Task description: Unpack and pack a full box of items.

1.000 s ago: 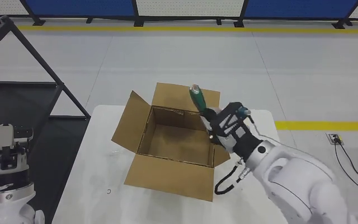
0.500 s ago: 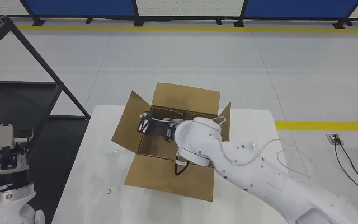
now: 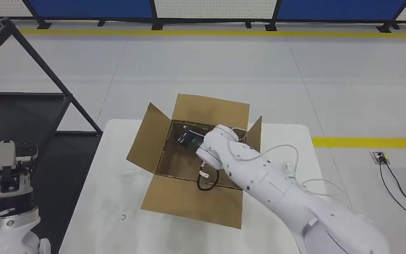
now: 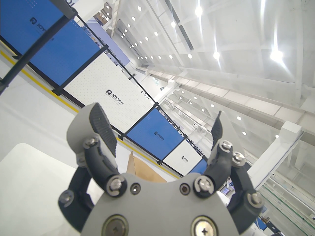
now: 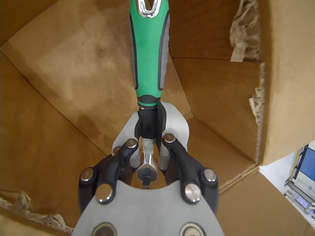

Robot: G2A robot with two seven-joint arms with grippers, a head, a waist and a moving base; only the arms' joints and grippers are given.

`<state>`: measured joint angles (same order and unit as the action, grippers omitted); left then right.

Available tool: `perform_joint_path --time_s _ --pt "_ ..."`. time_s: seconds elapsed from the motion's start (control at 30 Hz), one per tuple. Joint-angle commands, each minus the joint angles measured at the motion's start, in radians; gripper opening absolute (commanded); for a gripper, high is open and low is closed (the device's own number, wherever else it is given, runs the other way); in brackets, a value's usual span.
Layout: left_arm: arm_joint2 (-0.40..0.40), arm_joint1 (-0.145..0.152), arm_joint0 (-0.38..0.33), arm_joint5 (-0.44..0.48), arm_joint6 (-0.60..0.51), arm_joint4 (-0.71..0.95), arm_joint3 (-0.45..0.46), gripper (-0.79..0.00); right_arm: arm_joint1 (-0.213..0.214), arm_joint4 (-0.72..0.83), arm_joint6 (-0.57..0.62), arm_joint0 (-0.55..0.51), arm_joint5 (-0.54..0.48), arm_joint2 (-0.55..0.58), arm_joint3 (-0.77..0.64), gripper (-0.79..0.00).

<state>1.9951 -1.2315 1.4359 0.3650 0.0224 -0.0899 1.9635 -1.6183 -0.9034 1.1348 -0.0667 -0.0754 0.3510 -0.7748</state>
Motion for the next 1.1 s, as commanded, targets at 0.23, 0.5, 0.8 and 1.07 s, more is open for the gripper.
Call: perform_joint_path --time_s 0.23,0.5,0.8,1.07 --pt "0.000 0.000 0.000 0.000 0.000 0.000 0.000 0.000 -0.087 -0.011 -0.020 -0.001 -0.024 -0.034 0.147 -0.785" --pt "0.000 0.000 0.000 0.000 0.000 0.000 0.000 0.000 -0.165 -0.079 -0.127 -0.024 -0.063 -0.081 0.278 -0.785" --pt "0.000 0.000 0.000 0.000 0.000 0.000 0.000 0.000 -0.242 -0.102 -0.171 -0.033 -0.083 -0.088 0.424 -0.720" --pt "0.000 0.000 0.000 0.000 0.000 0.000 0.000 0.000 -0.284 -0.092 -0.196 -0.015 -0.103 -0.070 0.509 -0.517"
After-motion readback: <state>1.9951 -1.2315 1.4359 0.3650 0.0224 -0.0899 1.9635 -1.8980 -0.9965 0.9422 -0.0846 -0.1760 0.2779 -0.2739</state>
